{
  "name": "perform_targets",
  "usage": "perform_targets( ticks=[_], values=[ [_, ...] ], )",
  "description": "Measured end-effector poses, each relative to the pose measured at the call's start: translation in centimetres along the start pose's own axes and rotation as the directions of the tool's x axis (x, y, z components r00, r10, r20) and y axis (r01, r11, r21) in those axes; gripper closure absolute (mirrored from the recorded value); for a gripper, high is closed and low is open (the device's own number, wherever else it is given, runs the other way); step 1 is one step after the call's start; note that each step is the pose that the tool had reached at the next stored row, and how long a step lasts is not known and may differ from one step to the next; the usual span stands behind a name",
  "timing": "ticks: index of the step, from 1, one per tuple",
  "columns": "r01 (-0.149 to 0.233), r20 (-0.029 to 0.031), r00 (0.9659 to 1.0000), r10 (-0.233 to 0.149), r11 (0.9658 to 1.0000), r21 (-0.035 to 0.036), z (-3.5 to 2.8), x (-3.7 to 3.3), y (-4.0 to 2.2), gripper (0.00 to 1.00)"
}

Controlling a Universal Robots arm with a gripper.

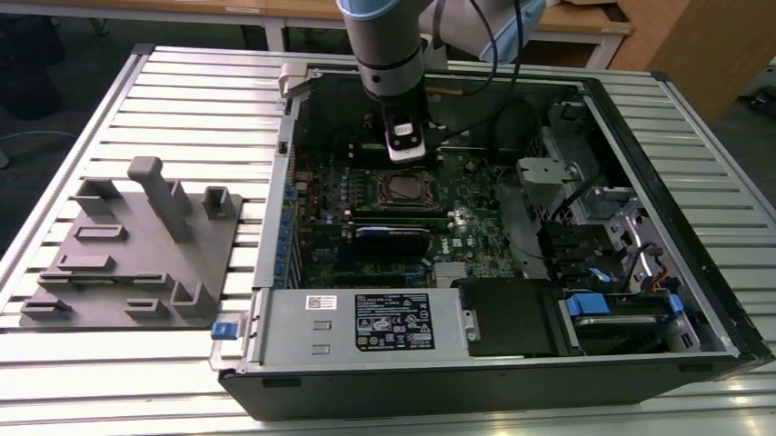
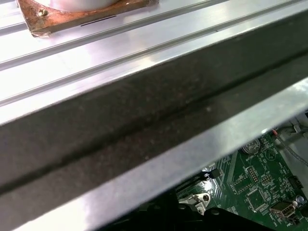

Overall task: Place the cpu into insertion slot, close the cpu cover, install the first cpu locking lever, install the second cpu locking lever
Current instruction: 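Install the first cpu locking lever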

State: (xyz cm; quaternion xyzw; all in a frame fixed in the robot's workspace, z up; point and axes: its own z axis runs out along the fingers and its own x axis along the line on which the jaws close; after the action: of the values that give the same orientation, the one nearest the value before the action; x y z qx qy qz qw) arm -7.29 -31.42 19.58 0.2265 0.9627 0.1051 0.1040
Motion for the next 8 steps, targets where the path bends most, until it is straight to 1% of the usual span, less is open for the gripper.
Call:
perform_targets(
  ticks=[2,8],
  values=[
    [0.000,0.0005,1.0000,0.000,1.0000,-0.0002,0.03,0.00,-0.01,0.90],
    [0.002,0.0087,1.0000,-0.002,1.0000,-0.0040,0.25,0.08,-0.09,0.90]
  ],
)
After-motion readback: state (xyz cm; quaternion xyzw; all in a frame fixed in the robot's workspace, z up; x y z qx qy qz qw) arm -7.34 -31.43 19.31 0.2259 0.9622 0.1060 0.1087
